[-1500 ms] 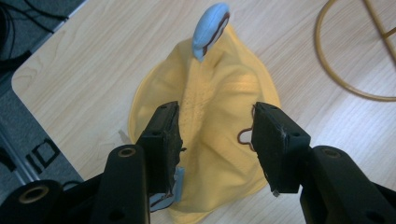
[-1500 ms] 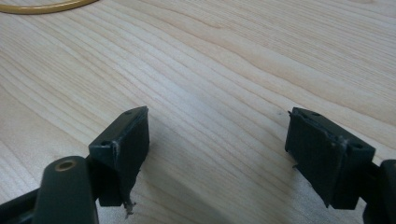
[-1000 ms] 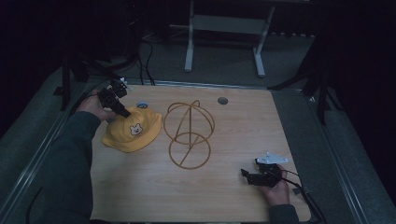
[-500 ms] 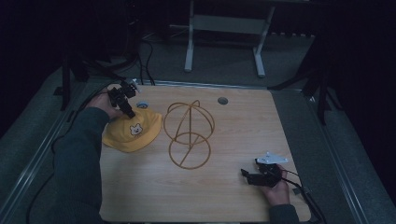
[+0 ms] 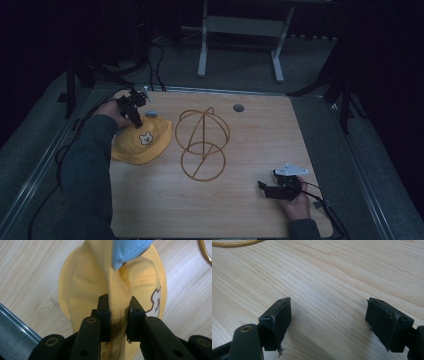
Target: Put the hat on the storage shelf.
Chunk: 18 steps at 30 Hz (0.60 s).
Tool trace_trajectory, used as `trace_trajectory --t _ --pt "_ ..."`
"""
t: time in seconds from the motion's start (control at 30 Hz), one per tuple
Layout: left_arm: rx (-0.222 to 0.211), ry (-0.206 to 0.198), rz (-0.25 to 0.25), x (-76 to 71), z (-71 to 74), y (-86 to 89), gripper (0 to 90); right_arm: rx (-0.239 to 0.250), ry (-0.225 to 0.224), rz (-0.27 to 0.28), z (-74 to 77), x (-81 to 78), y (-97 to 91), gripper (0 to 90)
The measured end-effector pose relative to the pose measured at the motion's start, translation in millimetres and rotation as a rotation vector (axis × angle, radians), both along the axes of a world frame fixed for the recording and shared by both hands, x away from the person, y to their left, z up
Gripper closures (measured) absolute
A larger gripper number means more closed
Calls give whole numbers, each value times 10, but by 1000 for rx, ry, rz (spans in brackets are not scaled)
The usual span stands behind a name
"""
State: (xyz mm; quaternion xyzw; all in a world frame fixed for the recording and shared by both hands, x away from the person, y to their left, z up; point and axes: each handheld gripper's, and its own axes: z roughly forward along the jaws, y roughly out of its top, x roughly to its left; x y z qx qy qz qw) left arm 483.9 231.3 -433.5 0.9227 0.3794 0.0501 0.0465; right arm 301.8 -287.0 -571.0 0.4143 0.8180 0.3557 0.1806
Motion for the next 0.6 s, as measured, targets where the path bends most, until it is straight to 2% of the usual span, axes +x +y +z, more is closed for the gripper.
trace_trajectory --t 0.13,0.2,0.27,0.33,0.5,0.6 --pt "15 -10 -2 -44 47 8 777 0 -1 0 0 0 0 209" --pt "29 -11 -18 -92 116 8 780 0 -1 1 0 1 0 209" --pt "29 -11 -18 -92 116 8 781 -1 -2 1 0 1 0 209" --pt "45 -17 -51 -154 224 -2 782 -1 -1 1 0 1 0 210" --pt "50 -23 -99 -232 347 -38 788 0 -1 0 0 1 0 209" --pt "46 -42 -129 -277 411 -68 788 1 -1 0 0 0 1 209"
